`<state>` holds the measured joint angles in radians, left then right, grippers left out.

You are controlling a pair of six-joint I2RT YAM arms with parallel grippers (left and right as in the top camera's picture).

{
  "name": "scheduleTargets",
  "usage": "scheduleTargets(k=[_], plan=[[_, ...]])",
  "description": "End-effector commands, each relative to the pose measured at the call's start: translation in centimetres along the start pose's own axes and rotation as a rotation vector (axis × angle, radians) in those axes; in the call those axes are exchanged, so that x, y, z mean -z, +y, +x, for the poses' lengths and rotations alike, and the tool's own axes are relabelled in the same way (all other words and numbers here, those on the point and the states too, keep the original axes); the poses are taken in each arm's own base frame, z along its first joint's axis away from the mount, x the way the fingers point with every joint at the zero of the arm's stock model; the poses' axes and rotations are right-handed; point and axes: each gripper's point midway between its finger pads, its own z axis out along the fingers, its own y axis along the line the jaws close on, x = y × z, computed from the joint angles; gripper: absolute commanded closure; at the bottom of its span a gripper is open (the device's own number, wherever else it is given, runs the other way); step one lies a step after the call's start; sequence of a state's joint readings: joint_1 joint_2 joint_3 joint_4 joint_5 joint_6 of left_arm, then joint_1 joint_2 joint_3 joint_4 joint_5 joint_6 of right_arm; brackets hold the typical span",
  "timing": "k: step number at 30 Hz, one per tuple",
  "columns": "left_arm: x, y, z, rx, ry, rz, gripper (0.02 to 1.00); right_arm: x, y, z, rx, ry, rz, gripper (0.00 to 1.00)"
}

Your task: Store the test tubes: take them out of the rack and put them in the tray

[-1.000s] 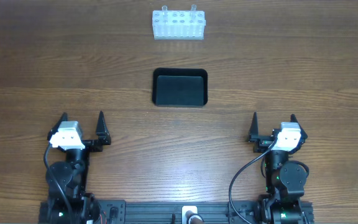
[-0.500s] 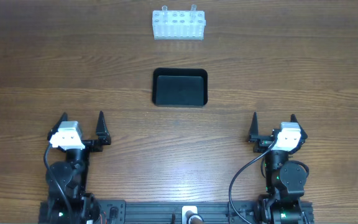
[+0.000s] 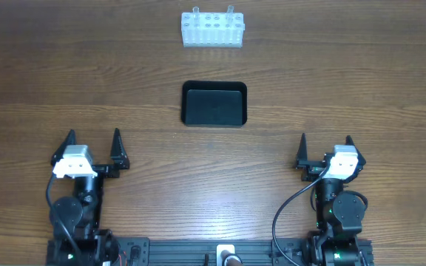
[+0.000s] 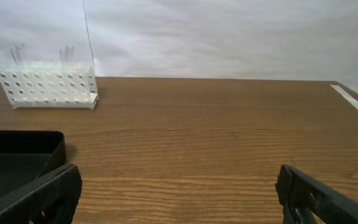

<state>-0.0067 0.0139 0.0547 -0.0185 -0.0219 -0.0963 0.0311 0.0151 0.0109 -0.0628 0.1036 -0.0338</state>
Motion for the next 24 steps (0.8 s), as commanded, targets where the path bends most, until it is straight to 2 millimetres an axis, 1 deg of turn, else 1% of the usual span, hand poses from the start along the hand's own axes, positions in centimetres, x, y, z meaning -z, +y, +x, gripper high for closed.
scheduleTargets(k=[1, 3, 4, 5, 8, 12, 15, 18, 19, 22, 24], plan=[[0.9, -0.6, -4.4, -0.013, -0.048, 0.014, 0.023, 0.0, 0.0, 0.2, 0.005, 0.001, -0.001, 0.007], [1.0, -0.7, -5.5, -0.013, -0.038, 0.014, 0.02, 0.0, 0.0, 0.2, 0.005, 0.001, -0.001, 0.009], [0.9, -0.8, -6.4, -0.013, -0.029, 0.014, 0.023, 0.0, 0.0, 0.2, 0.005, 0.001, -0.001, 0.009], [0.8, -0.9, -6.9, -0.013, -0.026, 0.013, 0.02, 0.0, 0.0, 0.2, 0.005, 0.001, -0.001, 0.009], [0.1, -1.1, -9.0, -0.014, -0.012, 0.012, 0.02, 0.0, 0.0, 0.2, 0.005, 0.001, -0.001, 0.009], [-1.8, -1.5, -12.1, -0.013, 0.016, 0.01, 0.023, 0.0, 0.0, 0.2, 0.005, 0.001, -0.001, 0.007], [-3.8, -2.3, -14.3, -0.011, 0.04, 0.028, 0.02, 0.0, 0.0, 0.2, 0.005, 0.001, -0.001, 0.009], [-6.2, -4.1, -15.6, -0.012, 0.075, 0.077, 0.023, 0.0, 0.0, 0.2, 0.005, 0.001, -0.001, 0.007], [-7.2, -5.2, -15.9, -0.013, 0.092, 0.105, 0.02, 0.0, 0.0, 0.2, 0.005, 0.001, -0.001, 0.007], [-9.3, -7.5, -16.0, -0.018, 0.132, 0.16, 0.02, 0.0, 0.0, 0.2, 0.005, 0.001, -0.001, 0.007], [-11.0, -9.0, -15.8, 0.01, 0.162, 0.186, 0.023, 0.0, 0.0, 0.2, 0.005, 0.001, -0.001, 0.007]])
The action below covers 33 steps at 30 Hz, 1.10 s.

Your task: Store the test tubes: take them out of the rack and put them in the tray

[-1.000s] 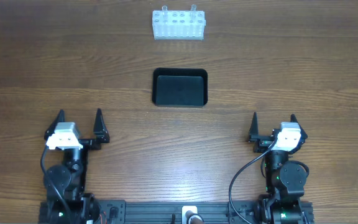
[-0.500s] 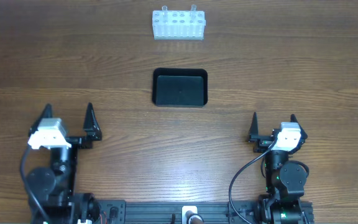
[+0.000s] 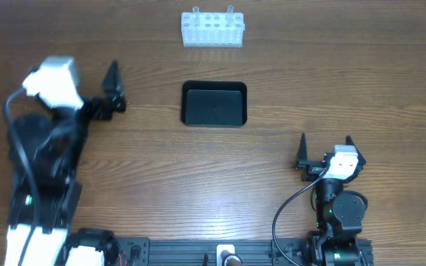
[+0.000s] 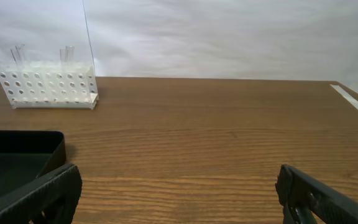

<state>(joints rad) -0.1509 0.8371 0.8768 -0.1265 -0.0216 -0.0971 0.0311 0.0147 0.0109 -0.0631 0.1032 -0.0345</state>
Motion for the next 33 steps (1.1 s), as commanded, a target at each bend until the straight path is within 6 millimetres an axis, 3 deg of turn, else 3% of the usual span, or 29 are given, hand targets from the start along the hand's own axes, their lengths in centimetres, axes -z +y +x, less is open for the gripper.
scheduleTargets(k=[1, 6, 20, 25, 29, 33], plan=[[-3.5, -2.6, -0.4, 0.029, 0.048, 0.064, 0.02, 0.0, 0.0, 0.2, 0.004, 0.001, 0.0, 0.009], [-7.8, -4.8, 0.4, 0.104, 0.119, 0.096, 0.02, 0.0, 0.0, 0.2, 0.004, 0.001, 0.0, 0.007], [-16.9, -11.5, 4.1, 0.029, 0.29, 0.075, 0.025, 0.0, 0.0, 0.2, 0.004, 0.001, 0.0, 0.007], [-19.9, -12.6, 5.6, 0.017, 0.329, 0.071, 0.025, 0.0, 0.0, 0.2, 0.004, 0.001, 0.0, 0.009], [-21.8, -12.9, 7.4, 0.007, 0.372, 0.063, 0.121, 0.0, 0.0, 0.2, 0.004, 0.001, 0.0, 0.007], [-23.6, -13.2, 9.6, -0.005, 0.421, 0.053, 0.036, 0.0, 0.0, 0.2, 0.004, 0.001, 0.0, 0.007]])
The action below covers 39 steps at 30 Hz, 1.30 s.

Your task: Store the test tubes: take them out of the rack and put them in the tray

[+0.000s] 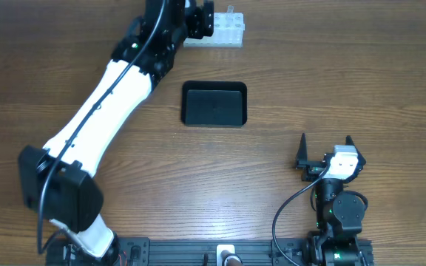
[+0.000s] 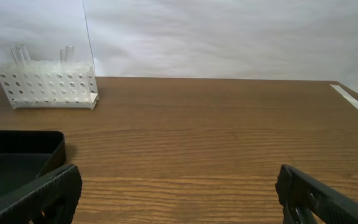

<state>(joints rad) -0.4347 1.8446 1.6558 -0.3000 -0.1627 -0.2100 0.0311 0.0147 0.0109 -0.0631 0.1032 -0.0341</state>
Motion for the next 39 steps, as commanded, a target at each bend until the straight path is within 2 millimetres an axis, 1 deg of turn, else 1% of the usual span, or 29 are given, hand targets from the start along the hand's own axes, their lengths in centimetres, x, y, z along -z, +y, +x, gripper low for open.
scheduleTargets(k=[1, 5, 8, 12, 15, 18, 26, 30, 34, 39], plan=[[-2.6, 0.0, 0.4, 0.004, 0.021, -0.021, 0.034, 0.0, 0.0, 0.2, 0.004, 0.001, 0.0, 0.009], [-4.8, -0.2, 1.2, 0.003, 0.041, -0.025, 0.023, 0.0, 0.0, 0.2, 0.004, 0.001, 0.0, 0.009], [-6.3, 0.2, 2.0, 0.04, 0.061, -0.038, 0.02, 0.0, 0.0, 0.2, 0.004, 0.001, 0.0, 0.009], [-7.8, 1.1, 3.5, 0.084, 0.09, -0.059, 0.023, 0.0, 0.0, 0.2, 0.004, 0.001, 0.0, 0.007], [-8.6, 1.6, 4.5, 0.087, 0.11, -0.069, 0.023, 0.0, 0.0, 0.2, 0.004, 0.001, 0.0, 0.009], [-9.1, 1.7, 5.1, 0.085, 0.119, -0.072, 0.023, 0.0, 0.0, 0.2, 0.004, 0.001, 0.0, 0.009], [-11.2, 2.1, 7.2, 0.073, 0.138, -0.08, 0.023, 0.0, 0.0, 0.2, 0.004, 0.001, 0.0, 0.009], [-12.0, 2.2, 7.7, 0.074, 0.136, -0.082, 0.025, 0.0, 0.0, 0.2, 0.004, 0.001, 0.0, 0.009], [-12.8, 2.2, 8.2, 0.022, 0.133, -0.076, 0.023, 0.0, 0.0, 0.2, 0.004, 0.001, 0.0, 0.009], [-13.3, 2.1, 8.2, -0.009, 0.114, -0.07, 0.025, 0.0, 0.0, 0.2, 0.004, 0.001, 0.0, 0.007]])
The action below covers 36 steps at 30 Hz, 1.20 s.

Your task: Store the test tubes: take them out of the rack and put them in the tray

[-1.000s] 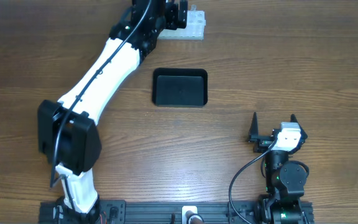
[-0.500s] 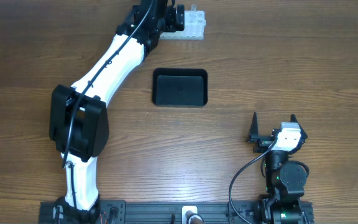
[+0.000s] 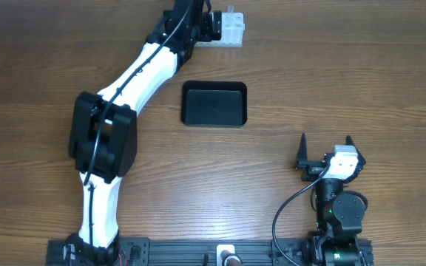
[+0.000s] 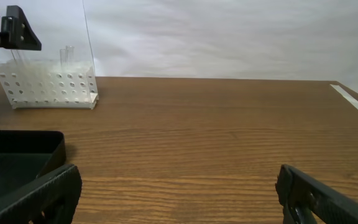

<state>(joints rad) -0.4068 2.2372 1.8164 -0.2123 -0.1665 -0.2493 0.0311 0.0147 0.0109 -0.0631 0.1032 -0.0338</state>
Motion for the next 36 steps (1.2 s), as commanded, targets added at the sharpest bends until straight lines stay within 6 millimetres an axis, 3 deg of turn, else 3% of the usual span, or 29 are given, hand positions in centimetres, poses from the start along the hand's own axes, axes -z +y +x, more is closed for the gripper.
scheduleTargets(k=[1, 36], plan=[[-0.9, 0.4, -0.6, -0.048, -0.028, -0.011, 0.023, 0.0, 0.0, 0.2, 0.005, 0.001, 0.0, 0.007], [-2.8, 0.6, 0.2, -0.067, -0.05, -0.011, 0.036, 0.0, 0.0, 0.2, 0.005, 0.001, 0.0, 0.009]])
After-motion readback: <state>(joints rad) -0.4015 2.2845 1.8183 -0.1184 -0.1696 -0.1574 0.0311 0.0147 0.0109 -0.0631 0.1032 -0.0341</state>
